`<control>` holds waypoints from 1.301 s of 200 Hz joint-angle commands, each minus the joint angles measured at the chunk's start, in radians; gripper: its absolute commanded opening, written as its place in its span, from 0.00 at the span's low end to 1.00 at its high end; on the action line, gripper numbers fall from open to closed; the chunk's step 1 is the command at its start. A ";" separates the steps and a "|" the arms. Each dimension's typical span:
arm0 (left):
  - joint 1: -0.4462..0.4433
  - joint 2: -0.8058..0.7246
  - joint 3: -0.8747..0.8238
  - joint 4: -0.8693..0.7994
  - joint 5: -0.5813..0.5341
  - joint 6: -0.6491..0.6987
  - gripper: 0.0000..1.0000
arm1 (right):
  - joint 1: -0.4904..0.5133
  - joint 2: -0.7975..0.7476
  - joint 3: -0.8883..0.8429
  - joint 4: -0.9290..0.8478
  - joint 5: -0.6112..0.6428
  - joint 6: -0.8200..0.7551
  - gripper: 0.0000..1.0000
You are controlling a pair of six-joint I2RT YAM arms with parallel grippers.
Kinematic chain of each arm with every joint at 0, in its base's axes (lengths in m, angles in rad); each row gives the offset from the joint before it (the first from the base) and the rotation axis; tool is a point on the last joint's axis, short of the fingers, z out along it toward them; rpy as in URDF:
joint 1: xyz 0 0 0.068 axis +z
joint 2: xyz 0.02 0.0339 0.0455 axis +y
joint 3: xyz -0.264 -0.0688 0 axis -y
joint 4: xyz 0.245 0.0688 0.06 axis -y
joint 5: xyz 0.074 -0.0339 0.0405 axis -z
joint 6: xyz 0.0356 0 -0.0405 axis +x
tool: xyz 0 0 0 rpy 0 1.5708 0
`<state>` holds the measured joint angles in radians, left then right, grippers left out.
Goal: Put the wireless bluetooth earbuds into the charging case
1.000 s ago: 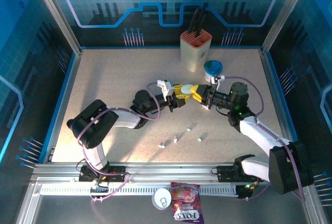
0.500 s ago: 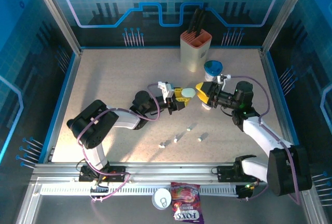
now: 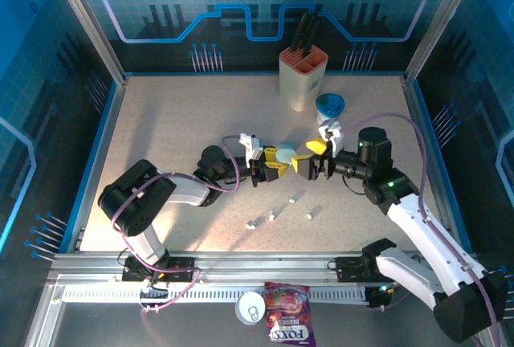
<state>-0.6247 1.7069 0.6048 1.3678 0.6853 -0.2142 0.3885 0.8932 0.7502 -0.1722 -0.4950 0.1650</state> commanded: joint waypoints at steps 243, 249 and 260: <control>0.042 -0.030 -0.032 0.034 0.076 -0.028 0.29 | 0.018 0.033 0.082 -0.022 0.246 0.046 0.82; 0.049 -0.032 -0.035 0.034 0.073 -0.030 0.29 | 0.015 0.015 0.076 -0.024 0.237 0.057 0.82; 0.060 -0.035 -0.039 0.034 0.067 -0.033 0.29 | 0.008 -0.019 0.061 -0.027 0.225 0.087 0.82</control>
<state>-0.5915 1.7058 0.5858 1.3685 0.7494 -0.2379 0.4171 0.9524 0.7990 -0.1814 -0.2432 0.1860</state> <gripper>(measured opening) 0.345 0.821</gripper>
